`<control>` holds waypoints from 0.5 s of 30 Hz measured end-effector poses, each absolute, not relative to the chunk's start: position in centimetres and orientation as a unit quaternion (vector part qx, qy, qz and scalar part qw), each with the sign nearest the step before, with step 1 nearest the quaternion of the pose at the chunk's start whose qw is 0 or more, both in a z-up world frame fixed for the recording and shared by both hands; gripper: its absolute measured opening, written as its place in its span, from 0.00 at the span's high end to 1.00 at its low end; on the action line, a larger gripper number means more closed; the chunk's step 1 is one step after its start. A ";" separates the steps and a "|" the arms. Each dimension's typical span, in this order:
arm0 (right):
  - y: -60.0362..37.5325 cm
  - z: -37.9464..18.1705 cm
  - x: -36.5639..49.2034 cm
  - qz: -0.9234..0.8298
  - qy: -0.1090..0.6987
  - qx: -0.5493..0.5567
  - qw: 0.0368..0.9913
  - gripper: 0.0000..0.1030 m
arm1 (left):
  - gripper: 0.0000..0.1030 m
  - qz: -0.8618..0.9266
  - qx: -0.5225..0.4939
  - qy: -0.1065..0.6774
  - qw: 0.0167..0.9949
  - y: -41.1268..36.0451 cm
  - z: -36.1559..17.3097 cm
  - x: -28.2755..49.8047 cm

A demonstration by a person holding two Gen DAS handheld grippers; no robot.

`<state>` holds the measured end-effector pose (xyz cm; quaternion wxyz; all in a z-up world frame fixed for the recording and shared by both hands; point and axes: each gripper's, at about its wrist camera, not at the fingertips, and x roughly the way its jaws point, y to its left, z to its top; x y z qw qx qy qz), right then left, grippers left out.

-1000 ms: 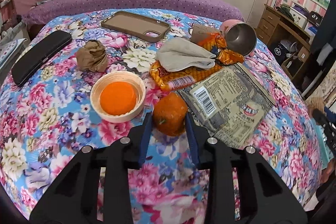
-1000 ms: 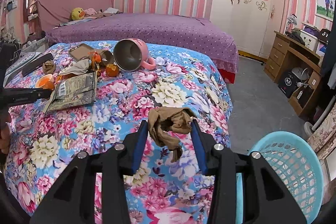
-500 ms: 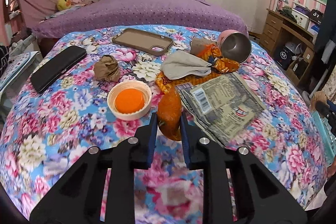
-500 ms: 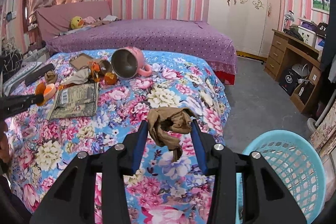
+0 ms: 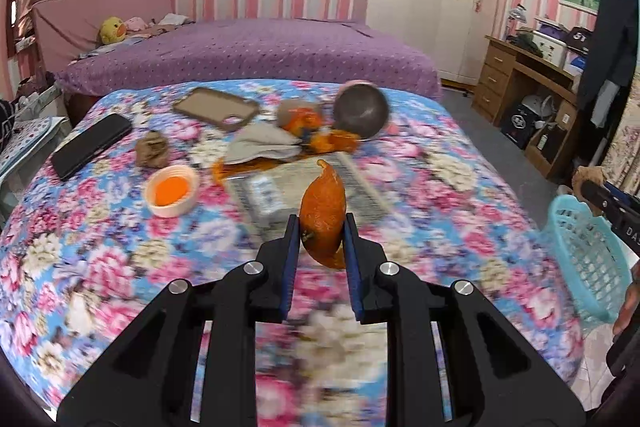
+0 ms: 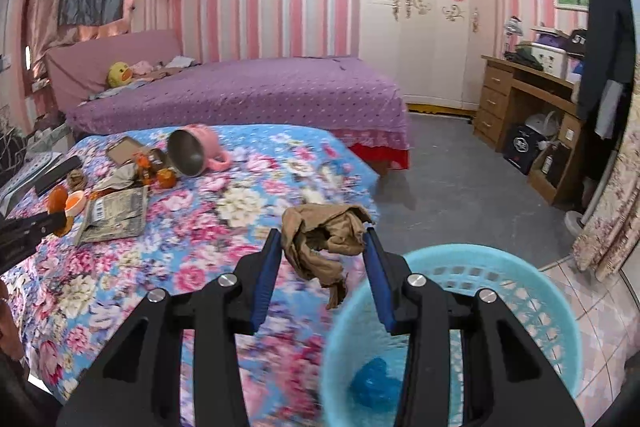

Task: Collect trash
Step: 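Carry the orange peel and tissue in both grippers toward the blue basket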

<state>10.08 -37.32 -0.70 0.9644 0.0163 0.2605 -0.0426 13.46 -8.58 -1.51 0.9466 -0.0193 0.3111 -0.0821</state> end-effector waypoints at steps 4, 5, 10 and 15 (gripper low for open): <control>-40.3 -0.7 9.1 -0.074 0.261 0.017 0.962 0.59 | 0.80 -0.108 -0.015 0.301 0.948 -12.5 -0.8 12.6; -40.9 -0.8 8.9 -0.079 0.261 0.017 0.962 0.59 | 0.80 -0.115 -0.013 0.299 0.947 -13.4 -0.7 12.5; -44.8 -0.8 7.6 -0.108 0.260 0.017 0.960 0.59 | 0.80 -0.149 -0.002 0.289 0.946 -18.4 -0.1 11.6; -48.2 -1.3 6.5 -0.135 0.268 0.018 0.954 0.59 | 0.80 -0.182 -0.004 0.290 0.940 -22.8 0.2 11.6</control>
